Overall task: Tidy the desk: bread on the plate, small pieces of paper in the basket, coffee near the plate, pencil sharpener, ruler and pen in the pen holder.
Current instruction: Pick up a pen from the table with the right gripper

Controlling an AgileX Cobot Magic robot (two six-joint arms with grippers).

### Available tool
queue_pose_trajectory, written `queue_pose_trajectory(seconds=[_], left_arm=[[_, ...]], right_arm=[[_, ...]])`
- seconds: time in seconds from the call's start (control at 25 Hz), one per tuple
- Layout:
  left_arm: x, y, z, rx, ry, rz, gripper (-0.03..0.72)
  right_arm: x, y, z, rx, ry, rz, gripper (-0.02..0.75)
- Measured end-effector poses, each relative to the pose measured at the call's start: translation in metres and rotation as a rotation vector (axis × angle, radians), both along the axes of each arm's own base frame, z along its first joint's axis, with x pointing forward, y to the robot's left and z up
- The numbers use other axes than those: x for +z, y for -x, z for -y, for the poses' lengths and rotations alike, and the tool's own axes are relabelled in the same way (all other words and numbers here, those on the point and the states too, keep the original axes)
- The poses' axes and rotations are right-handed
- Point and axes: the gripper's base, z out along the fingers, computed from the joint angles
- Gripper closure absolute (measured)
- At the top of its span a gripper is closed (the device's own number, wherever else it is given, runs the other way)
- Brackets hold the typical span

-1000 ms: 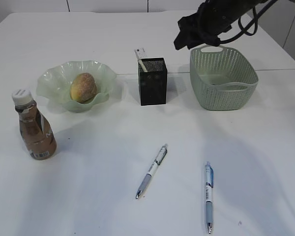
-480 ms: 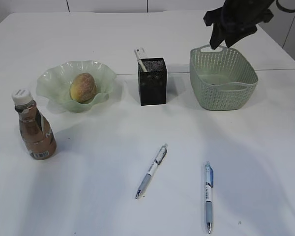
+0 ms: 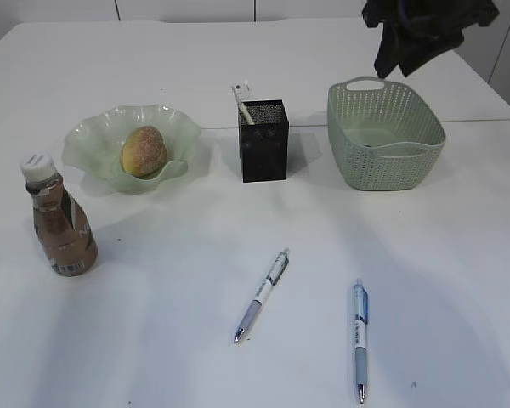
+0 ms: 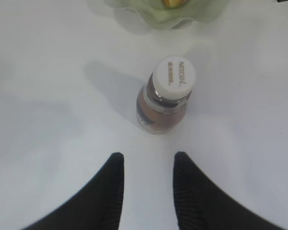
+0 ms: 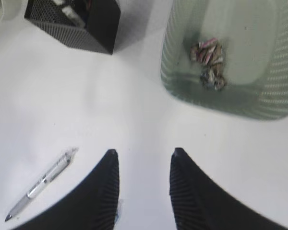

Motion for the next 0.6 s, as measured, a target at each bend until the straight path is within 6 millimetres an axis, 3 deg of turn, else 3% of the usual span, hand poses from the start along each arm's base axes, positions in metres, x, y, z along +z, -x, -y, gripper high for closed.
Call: queue_pose_trajectory(seconds=[0.16, 0.2, 0.6], left_arm=[[0.000, 0.000, 0.000, 0.000, 0.000, 0.000, 0.450], [0.000, 0.000, 0.000, 0.000, 0.002, -0.001, 0.450], [0.000, 0.000, 0.000, 0.001, 0.003, -0.005, 0.450]], right_arm=[[-0.003, 0.010, 0.001, 0.000, 0.002, -0.028, 0.444], [-0.009, 0.032, 0.003, 0.002, 0.009, -0.082, 0.447], [0.000, 0.105, 0.013, 0.002, 0.013, -0.127, 0.447]])
